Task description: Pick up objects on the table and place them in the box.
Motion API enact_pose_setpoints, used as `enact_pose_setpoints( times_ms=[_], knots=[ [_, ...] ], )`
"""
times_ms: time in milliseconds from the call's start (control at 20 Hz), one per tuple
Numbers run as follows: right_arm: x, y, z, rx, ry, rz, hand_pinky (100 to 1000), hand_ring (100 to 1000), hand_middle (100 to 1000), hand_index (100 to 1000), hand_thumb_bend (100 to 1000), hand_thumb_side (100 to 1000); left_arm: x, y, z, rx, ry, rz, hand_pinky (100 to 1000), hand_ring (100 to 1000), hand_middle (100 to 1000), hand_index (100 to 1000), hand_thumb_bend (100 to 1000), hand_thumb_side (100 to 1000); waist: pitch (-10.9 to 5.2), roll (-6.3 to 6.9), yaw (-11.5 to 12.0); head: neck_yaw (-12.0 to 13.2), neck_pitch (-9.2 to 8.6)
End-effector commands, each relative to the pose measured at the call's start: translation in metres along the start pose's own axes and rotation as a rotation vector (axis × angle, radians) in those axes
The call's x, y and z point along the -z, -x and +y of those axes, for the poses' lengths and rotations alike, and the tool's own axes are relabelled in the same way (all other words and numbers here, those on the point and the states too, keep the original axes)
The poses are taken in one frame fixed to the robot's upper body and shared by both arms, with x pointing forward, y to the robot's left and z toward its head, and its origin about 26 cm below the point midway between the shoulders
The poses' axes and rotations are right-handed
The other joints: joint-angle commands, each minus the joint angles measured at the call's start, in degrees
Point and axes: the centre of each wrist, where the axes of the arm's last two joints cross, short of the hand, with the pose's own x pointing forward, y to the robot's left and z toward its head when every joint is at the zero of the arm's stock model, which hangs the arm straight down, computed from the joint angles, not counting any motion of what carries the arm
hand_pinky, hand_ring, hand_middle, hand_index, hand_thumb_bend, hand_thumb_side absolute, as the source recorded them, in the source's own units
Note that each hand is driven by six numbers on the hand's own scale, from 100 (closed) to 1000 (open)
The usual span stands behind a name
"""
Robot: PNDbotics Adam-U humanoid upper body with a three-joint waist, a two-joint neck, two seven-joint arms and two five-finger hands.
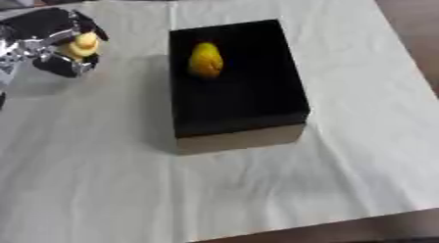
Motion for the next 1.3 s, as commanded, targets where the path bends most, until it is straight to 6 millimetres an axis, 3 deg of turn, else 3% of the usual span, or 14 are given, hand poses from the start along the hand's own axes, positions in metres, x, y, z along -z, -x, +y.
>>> enact_pose_setpoints(
  times_ms=[50,600,1000,1300],
  knots=[
    [0.008,-0.005,-0.004,-0.007,-0.018,-0.024,975,946,550,869,100,412,-0.001,-0.01,0.037,0.05,-0.086,-0.058,746,676,595,780,100,132,-1.62,-0.44,-0.14,-0.01,-0.67],
    [0.014,-0.007,-0.01,-0.006,-0.01,-0.07,960,934,561,865,100,296,0.026,-0.08,0.073,0.074,-0.146,-0.315,737,658,583,775,100,134,-2.56,-1.05,-0.73,1.75,-0.59],
    [0.012,-0.011,-0.017,-0.043,-0.038,-0.107,944,924,563,863,100,182,0.035,-0.108,0.07,0.075,-0.11,-0.42,739,660,586,778,100,139,-2.77,-1.44,-1.83,2.6,-0.65],
    [0.008,-0.011,-0.015,-0.057,-0.046,-0.101,948,927,560,864,100,213,0.038,-0.118,0.066,0.045,-0.109,-0.47,747,663,596,792,100,156,-2.72,-1.37,-2.06,2.54,-0.7]
  ],
)
